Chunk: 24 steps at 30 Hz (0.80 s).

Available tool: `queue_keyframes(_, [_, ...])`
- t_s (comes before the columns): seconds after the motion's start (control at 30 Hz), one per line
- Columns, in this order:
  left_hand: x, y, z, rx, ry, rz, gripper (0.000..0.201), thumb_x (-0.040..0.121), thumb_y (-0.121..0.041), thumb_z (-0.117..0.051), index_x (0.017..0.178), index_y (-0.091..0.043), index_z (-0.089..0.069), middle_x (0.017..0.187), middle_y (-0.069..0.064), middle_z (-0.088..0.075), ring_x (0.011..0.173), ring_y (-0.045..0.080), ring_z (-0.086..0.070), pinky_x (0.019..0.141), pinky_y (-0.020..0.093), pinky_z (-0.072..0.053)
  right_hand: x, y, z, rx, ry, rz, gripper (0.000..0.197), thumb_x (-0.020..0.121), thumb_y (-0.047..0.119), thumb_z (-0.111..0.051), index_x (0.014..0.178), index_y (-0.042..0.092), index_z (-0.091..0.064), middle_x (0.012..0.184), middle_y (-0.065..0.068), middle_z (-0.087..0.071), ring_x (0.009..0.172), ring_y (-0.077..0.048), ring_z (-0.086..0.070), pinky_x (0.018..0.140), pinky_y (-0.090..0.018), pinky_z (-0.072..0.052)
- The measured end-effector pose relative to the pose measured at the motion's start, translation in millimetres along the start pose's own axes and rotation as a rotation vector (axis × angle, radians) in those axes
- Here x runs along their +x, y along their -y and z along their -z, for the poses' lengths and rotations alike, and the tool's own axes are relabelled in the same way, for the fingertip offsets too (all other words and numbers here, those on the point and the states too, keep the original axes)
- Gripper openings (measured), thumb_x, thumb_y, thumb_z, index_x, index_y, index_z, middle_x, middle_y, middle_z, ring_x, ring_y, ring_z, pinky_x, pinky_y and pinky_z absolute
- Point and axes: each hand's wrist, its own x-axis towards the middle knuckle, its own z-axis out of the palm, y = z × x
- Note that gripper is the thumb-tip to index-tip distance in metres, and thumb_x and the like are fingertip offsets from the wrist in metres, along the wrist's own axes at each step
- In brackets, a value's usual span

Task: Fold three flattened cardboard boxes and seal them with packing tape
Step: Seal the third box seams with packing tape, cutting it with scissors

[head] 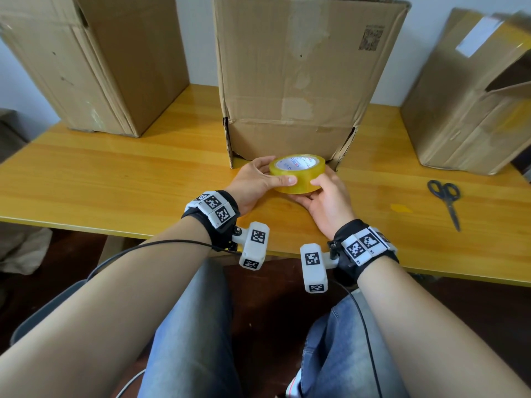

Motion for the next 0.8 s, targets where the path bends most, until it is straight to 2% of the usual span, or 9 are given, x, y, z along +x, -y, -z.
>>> queue_keyframes(0.1, [-1.0,-0.7,0.0,0.0,0.003,-0.006,0.099,0.058,-0.018,-0.09,0.144,-0.009,-0.042,0.13,0.008,-0.063,0.114,0.018,-0.065,0.101,0.034,-0.053,1.2,-0.2,-0.2,-0.012,0.003,0.007,0.058,0.084,-0.012,-0.032,0.138,0.001,-0.049,0.127,-0.029,-0.062,0.115,-0.041,-0.064,0.083,-0.052,-0.059])
queue_keyframes(0.2, [-0.7,-0.7,-0.5,0.004,0.009,-0.007,0.094,0.062,-0.015,-0.089,0.143,-0.009,-0.042,0.131,0.007,-0.063,0.114,0.017,-0.065,0.099,0.033,-0.053,1.3,-1.7,-0.5,-0.038,-0.008,0.024,0.064,0.079,-0.017,-0.03,0.138,0.002,-0.048,0.128,-0.029,-0.061,0.115,-0.042,-0.064,0.087,-0.056,-0.057])
queue_keyframes(0.3, [-0.6,-1.4,-0.3,0.014,0.006,0.0,0.101,0.055,-0.023,-0.092,0.143,-0.01,-0.044,0.13,0.008,-0.063,0.114,0.02,-0.065,0.099,0.035,-0.053,1.2,-3.3,-1.4,-0.075,-0.04,0.044,0.077,0.073,-0.024,-0.026,0.142,0.005,-0.044,0.128,-0.027,-0.059,0.113,-0.042,-0.064,0.083,-0.053,-0.059])
queue_keyframes(0.37, [0.2,-1.1,0.4,0.016,0.006,0.003,0.105,0.052,-0.025,-0.095,0.143,-0.01,-0.045,0.13,0.009,-0.064,0.114,0.02,-0.065,0.1,0.037,-0.053,1.0,-3.0,-0.3,-0.057,-0.032,0.036,0.073,0.075,-0.022,-0.027,0.14,0.007,-0.045,0.127,-0.027,-0.059,0.114,-0.043,-0.063,0.081,-0.05,-0.059])
queue_keyframes(0.47, [0.9,-0.8,-0.2,0.019,-0.001,0.003,0.105,0.052,-0.025,-0.097,0.142,-0.011,-0.045,0.129,0.007,-0.064,0.115,0.02,-0.066,0.101,0.037,-0.053,-0.7,-0.5,1.7,0.003,0.015,0.013,0.052,0.089,-0.004,-0.04,0.14,0.004,-0.049,0.129,-0.027,-0.062,0.117,-0.041,-0.063,0.082,-0.047,-0.059])
queue_keyframes(0.53, [0.6,-0.4,-1.0,0.02,-0.007,-0.003,0.105,0.051,-0.025,-0.098,0.141,-0.012,-0.045,0.128,0.007,-0.065,0.115,0.02,-0.065,0.102,0.038,-0.052,-2.1,0.9,1.6,0.005,0.017,0.004,0.047,0.094,0.0,-0.043,0.14,0.004,-0.05,0.129,-0.025,-0.063,0.116,-0.038,-0.064,0.081,-0.045,-0.058])
queue_keyframes(0.67, [-1.8,-1.8,-2.2,0.024,-0.008,-0.015,0.104,0.049,-0.027,-0.093,0.14,-0.012,-0.045,0.128,0.006,-0.064,0.115,0.02,-0.065,0.103,0.039,-0.052,-1.7,0.5,0.7,-0.015,0.022,0.016,0.054,0.088,-0.01,-0.035,0.139,0.002,-0.049,0.129,-0.028,-0.062,0.116,-0.039,-0.064,0.081,-0.045,-0.058])
queue_keyframes(0.8, [-2.0,-1.6,-2.0,0.042,-0.006,-0.017,0.103,0.05,-0.027,-0.093,0.14,-0.013,-0.045,0.127,0.006,-0.064,0.115,0.019,-0.065,0.102,0.038,-0.052,0.0,-0.7,-0.5,-0.025,-0.003,0.023,0.063,0.078,-0.012,-0.035,0.139,0.001,-0.048,0.13,-0.03,-0.059,0.117,-0.042,-0.062,0.083,-0.051,-0.058])
